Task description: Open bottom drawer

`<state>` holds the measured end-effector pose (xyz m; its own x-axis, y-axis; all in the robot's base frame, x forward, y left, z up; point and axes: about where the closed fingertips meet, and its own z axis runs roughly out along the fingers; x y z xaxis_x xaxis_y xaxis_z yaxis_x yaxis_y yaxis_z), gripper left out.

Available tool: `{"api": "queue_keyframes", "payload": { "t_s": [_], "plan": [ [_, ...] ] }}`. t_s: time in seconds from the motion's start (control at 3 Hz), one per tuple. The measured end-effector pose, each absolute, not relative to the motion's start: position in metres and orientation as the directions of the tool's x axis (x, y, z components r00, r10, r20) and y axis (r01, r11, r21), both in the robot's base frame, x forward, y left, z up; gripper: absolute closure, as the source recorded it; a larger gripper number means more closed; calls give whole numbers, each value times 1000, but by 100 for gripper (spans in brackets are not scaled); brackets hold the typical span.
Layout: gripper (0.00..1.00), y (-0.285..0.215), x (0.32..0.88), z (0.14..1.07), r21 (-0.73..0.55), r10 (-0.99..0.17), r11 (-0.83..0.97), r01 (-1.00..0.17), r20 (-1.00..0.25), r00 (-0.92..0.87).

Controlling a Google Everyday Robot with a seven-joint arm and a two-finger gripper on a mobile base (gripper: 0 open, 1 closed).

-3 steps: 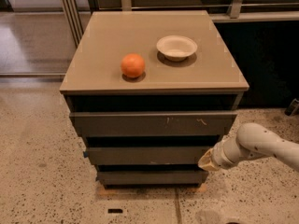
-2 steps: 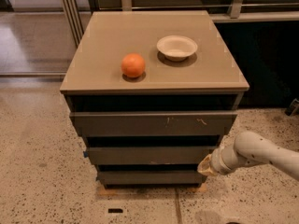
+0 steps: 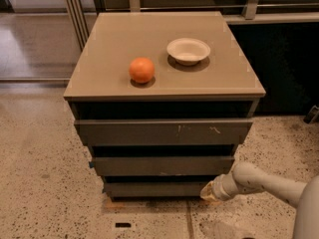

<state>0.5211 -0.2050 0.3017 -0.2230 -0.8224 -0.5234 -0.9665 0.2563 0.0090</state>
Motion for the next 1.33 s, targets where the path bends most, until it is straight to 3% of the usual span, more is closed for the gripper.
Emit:
{"api": "queue_keyframes", "payload": {
  "t_s": [0.33,1.33],
  "plan": [
    [81,-197,507,263,59,-804,271,-961,-535,-260],
    [11,-197,510,245,-79,-820,221,-972,-554,-142]
  ]
}}
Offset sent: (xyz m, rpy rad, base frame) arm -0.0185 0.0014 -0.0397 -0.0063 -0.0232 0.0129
